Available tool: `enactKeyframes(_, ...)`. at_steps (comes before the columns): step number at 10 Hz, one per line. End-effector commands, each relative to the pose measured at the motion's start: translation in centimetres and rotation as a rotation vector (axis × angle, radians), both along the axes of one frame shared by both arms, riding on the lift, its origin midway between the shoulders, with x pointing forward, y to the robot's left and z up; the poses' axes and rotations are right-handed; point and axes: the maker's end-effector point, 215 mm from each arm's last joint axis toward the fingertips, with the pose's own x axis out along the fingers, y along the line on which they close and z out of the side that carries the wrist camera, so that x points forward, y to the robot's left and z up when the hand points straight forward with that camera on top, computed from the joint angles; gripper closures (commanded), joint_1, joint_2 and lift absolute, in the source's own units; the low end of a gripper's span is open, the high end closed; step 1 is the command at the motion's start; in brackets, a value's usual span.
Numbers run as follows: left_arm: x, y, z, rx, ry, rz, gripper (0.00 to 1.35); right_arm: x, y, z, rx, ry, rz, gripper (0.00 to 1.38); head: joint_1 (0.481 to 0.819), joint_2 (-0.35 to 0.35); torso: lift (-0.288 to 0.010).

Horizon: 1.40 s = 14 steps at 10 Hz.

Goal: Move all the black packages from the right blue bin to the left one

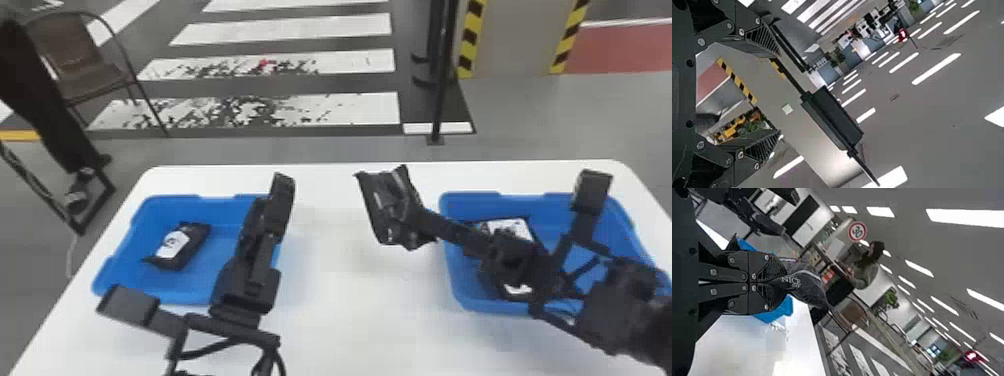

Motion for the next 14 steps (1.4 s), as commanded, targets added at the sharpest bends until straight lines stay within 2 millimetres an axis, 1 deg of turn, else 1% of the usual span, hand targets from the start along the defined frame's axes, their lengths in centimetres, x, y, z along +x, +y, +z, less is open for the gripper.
enactKeyframes(1, -0.1, -1.8, 0.8, 0.006, -0.008, -0.056, 0.40, -1.6, 3.2, 0.1, 0.030, 0.026, 0.084, 1.17, 0.695, 0.174, -0.154)
enactKeyframes(3, -0.1, -3.7, 0.1, 0.073, 0.005, -0.114, 0.40, -3.4, 6.5, 0.3, 0.051, 0.043, 0.168, 1.16, 0.695, 0.195, -0.154)
enactKeyframes(4, -0.2, -4.6, -0.5, 0.086, 0.020, -0.145, 0.40, -3.6, 7.6, 0.6, 0.057, 0.043, 0.195, 1.17, 0.695, 0.208, -0.154)
enactKeyframes(5, -0.2, -5.2, -1.0, 0.089, 0.036, -0.168, 0.40, -4.1, 8.5, 0.8, 0.061, 0.041, 0.216, 1.17, 0.695, 0.215, -0.154)
enactKeyframes(7, -0.1, -5.3, -1.2, 0.100, 0.040, -0.173, 0.41, -4.4, 8.9, 1.0, 0.070, 0.041, 0.226, 1.17, 0.695, 0.227, -0.154)
enactKeyframes(8, -0.1, -5.1, -1.2, 0.135, 0.036, -0.168, 0.72, -4.2, 8.9, 1.2, 0.076, 0.038, 0.220, 1.17, 0.695, 0.230, -0.154)
enactKeyframes(9, 0.0, -5.2, -1.1, 0.172, 0.044, -0.184, 1.12, -3.8, 8.7, 1.5, 0.082, 0.030, 0.208, 1.16, 0.695, 0.232, -0.154)
enactKeyframes(10, 0.0, -5.2, -1.1, 0.179, 0.051, -0.192, 1.22, -3.3, 8.5, 1.7, 0.095, 0.023, 0.192, 1.16, 0.695, 0.233, -0.154)
enactKeyframes(11, 0.0, -4.8, -1.0, 0.177, 0.045, -0.178, 1.22, -2.8, 8.4, 1.8, 0.100, 0.019, 0.178, 1.16, 0.695, 0.229, -0.154)
enactKeyframes(13, 0.1, -4.8, -0.7, 0.181, 0.040, -0.178, 1.22, -1.8, 8.3, 1.7, 0.103, 0.015, 0.161, 1.16, 0.695, 0.226, -0.154)
enactKeyframes(14, 0.3, -4.4, -0.3, 0.183, 0.030, -0.167, 1.22, -1.6, 8.3, 1.1, 0.109, 0.033, 0.154, 1.00, 0.695, 0.225, -0.154)
